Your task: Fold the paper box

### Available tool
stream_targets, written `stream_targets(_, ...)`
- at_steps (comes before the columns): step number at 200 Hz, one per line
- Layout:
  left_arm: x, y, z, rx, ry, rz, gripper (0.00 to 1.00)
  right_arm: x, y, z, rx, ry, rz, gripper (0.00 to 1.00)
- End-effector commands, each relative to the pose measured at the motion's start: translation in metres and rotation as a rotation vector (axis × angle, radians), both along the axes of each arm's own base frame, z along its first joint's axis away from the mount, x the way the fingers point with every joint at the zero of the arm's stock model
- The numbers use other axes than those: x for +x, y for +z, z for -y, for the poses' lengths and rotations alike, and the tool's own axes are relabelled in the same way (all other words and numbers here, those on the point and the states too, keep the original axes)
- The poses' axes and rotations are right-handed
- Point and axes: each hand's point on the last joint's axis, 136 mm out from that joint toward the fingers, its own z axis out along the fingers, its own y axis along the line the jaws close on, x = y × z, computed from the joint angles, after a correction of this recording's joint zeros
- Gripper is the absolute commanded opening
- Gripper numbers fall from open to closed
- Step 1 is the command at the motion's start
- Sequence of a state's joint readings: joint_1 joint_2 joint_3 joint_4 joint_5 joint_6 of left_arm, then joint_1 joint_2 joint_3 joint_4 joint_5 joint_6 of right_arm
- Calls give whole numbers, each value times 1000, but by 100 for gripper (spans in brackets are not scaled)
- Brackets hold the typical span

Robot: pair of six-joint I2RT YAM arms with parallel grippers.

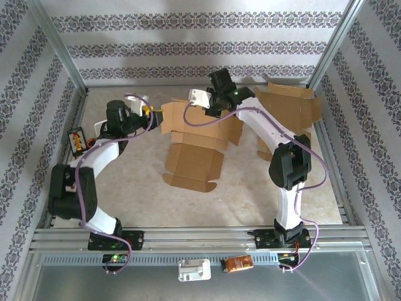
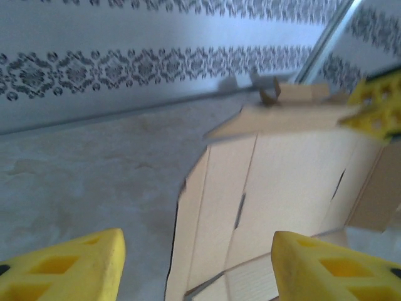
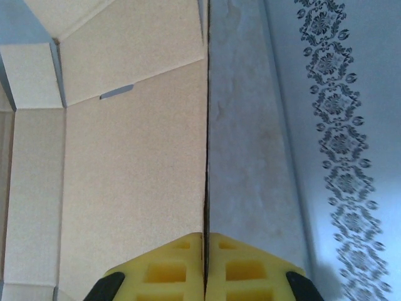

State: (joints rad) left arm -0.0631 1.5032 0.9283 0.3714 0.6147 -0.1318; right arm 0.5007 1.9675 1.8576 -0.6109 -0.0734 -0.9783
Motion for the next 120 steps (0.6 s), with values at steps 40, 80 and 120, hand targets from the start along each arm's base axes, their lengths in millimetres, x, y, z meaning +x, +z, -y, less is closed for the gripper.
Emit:
stream_targets(40,-56,11,1,-273,219,-275,63,-4,41,4,9,-89,272,4)
stream_targets(80,-73,3,56,-362,62,-371,61,-26,1,1,123,-159,185,4)
stream_targets(120,-44,-24,69,-576,192,-612,53,-41,-16,4,100,-147,208,5)
